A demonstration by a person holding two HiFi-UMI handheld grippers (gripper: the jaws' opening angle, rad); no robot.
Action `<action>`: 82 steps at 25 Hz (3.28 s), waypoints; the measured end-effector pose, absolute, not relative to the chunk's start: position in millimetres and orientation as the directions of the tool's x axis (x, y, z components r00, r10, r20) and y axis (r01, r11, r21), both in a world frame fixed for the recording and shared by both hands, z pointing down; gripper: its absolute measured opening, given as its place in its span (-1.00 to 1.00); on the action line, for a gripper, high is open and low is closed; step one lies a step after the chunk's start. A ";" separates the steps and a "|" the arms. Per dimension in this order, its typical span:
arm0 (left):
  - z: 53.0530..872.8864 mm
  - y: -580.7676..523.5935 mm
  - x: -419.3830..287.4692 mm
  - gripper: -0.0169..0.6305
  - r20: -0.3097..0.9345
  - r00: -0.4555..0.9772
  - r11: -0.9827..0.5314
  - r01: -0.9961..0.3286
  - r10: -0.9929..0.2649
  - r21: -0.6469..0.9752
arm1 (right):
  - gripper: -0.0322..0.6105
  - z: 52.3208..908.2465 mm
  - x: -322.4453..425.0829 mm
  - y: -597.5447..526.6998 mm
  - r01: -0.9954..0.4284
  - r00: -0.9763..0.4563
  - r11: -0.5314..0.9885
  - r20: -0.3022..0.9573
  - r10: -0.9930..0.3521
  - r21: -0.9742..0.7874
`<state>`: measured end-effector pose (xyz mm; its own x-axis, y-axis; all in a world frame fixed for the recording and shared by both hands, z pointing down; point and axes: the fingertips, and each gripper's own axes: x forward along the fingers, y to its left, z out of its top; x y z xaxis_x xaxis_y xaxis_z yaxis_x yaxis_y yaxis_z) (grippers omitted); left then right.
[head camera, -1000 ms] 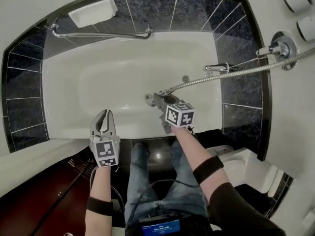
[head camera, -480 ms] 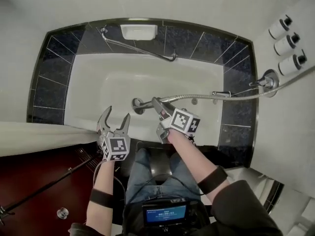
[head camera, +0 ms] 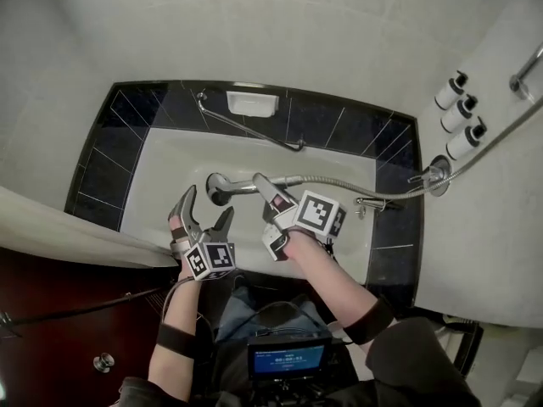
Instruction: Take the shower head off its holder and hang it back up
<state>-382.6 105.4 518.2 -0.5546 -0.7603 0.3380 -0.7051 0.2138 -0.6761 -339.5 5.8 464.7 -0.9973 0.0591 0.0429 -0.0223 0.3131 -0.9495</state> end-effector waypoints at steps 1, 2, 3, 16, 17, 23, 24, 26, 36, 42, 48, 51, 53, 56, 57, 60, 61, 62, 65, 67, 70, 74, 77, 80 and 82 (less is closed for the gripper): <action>505.2 99.9 -385.9 0.56 0.315 -0.569 0.227 -0.686 -0.760 -0.691 | -0.43 455.0 -340.4 7.5 -0.009 -0.997 0.304 0.030 0.066 -0.953; 494.4 94.6 -389.3 0.56 0.297 -0.579 0.236 -0.670 -0.759 -0.704 | -0.43 446.5 -341.1 8.5 0.003 -0.997 0.299 0.019 0.072 -0.954; 486.9 89.8 -392.4 0.56 0.283 -0.586 0.235 -0.653 -0.759 -0.720 | -0.43 439.1 -341.5 9.1 0.012 -0.997 0.294 0.011 0.077 -0.956; 427.9 28.5 -398.3 0.32 0.179 -0.576 0.162 -0.489 -0.797 -0.857 | -0.43 373.1 -334.2 -1.1 0.081 -0.994 0.222 -0.063 0.090 -0.972; 424.3 28.4 -400.6 0.29 0.171 -0.580 0.160 -0.475 -0.796 -0.865 | -0.43 370.6 -334.2 -0.4 0.083 -0.994 0.218 -0.066 0.085 -0.972; 410.7 18.5 -398.0 0.18 0.155 -0.567 0.157 -0.463 -0.809 -0.873 | -0.41 369.1 -328.9 -11.0 0.096 -0.993 0.177 -0.083 0.079 -0.979; 410.0 16.7 -396.0 0.15 0.156 -0.563 0.157 -0.468 -0.811 -0.869 | -0.41 370.4 -327.4 -13.5 0.098 -0.993 0.169 -0.087 0.076 -0.981; 409.7 16.0 -394.4 0.11 0.157 -0.559 0.161 -0.478 -0.814 -0.864 | -0.40 374.8 -326.0 -16.0 0.096 -0.994 0.150 -0.087 0.067 -0.984; 401.2 19.3 -397.0 -0.13 0.141 -0.557 0.161 -0.457 -0.819 -0.875 | -0.38 387.5 -327.0 -15.7 0.119 -0.991 0.049 -0.116 0.063 -0.992; 399.5 16.3 -398.8 -0.13 0.153 -0.554 0.151 -0.464 -0.819 -0.873 | -0.37 385.8 -328.5 -17.6 0.127 -0.990 0.078 -0.121 0.071 -0.989; 393.1 7.5 -400.3 -0.13 0.152 -0.550 0.141 -0.455 -0.821 -0.879 | -0.37 379.5 -328.5 -24.7 0.133 -0.990 0.082 -0.129 0.056 -0.988; 386.8 -0.2 -401.6 -0.14 0.146 -0.545 0.140 -0.448 -0.826 -0.883 | -0.37 373.4 -327.7 -30.8 0.139 -0.990 0.090 -0.135 0.046 -0.986; 381.9 -3.2 -403.3 -0.14 0.139 -0.544 0.144 -0.444 -0.827 -0.884 | -0.37 370.0 -326.4 -33.4 0.143 -0.989 0.094 -0.140 0.039 -0.985; 374.4 -7.6 -406.9 -0.14 0.128 -0.544 0.150 -0.438 -0.829 -0.886 | -0.37 365.0 -323.6 -37.0 0.155 -0.988 0.098 -0.153 0.031 -0.983; 372.0 -9.9 -407.5 -0.14 0.126 -0.542 0.150 -0.436 -0.831 -0.888 | -0.37 363.3 -322.4 -38.5 0.159 -0.987 0.100 -0.157 0.027 -0.982; 365.3 -15.8 -410.4 -0.14 0.120 -0.542 0.154 -0.431 -0.832 -0.889 | -0.36 360.1 -318.0 -42.5 0.159 -0.987 0.112 -0.158 0.016 -0.981; 363.0 -16.6 -413.4 -0.14 0.117 -0.547 0.163 -0.436 -0.829 -0.885 | -0.39 359.9 -315.9 -43.2 0.159 -0.987 0.116 -0.158 0.014 -0.980; 360.3 -17.0 -417.3 -0.14 0.114 -0.553 0.174 -0.442 -0.826 -0.880 | -0.38 360.2 -313.4 -43.7 0.160 -0.987 0.120 -0.160 0.014 -0.980; 349.7 -18.4 -429.3 -0.14 0.103 -0.564 0.198 -0.446 -0.819 -0.873 | -0.44 363.1 -304.8 -46.6 0.170 -0.985 0.127 -0.170 0.010 -0.977; 342.2 -21.1 -434.8 -0.14 0.099 -0.566 0.200 -0.442 -0.818 -0.874 | -0.56 365.2 -298.5 -49.5 0.171 -0.985 0.146 -0.171 0.008 -0.974; 333.0 -27.7 -441.9 -0.14 0.115 -0.566 0.193 -0.454 -0.816 -0.870 | -0.75 367.1 -288.6 -56.3 0.146 -0.989 0.224 -0.149 0.004 -0.964; 321.5 -41.4 -447.5 -0.14 0.159 -0.557 0.162 -0.482 -0.815 -0.861 | -0.85 372.9 -269.0 -79.2 0.030 -0.998 0.441 -0.049 -0.030 -0.897; 308.4 -54.6 -451.4 -0.14 0.189 -0.546 0.137 -0.501 -0.816 -0.854 | -0.85 377.2 -251.5 -98.8 -0.080 -0.996 0.584 0.042 -0.077 -0.808; 289.0 -70.9 -455.0 -0.14 0.216 -0.532 0.113 -0.517 -0.819 -0.848 | -0.85 381.4 -233.4 -116.9 -0.171 -0.985 0.697 0.108 -0.134 -0.697; 272.6 -82.8 -456.2 -0.14 0.230 -0.522 0.092 -0.520 -0.821 -0.849 | -0.85 386.7 -221.0 -128.6 -0.230 -0.973 0.765 0.149 -0.175 -0.601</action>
<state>-456.2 -82.8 272.6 -0.5219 -0.8213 0.2304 -0.5200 0.0921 -0.8492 -221.0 -128.6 386.7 -0.9731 -0.1751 0.1495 -0.2301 0.7652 -0.6013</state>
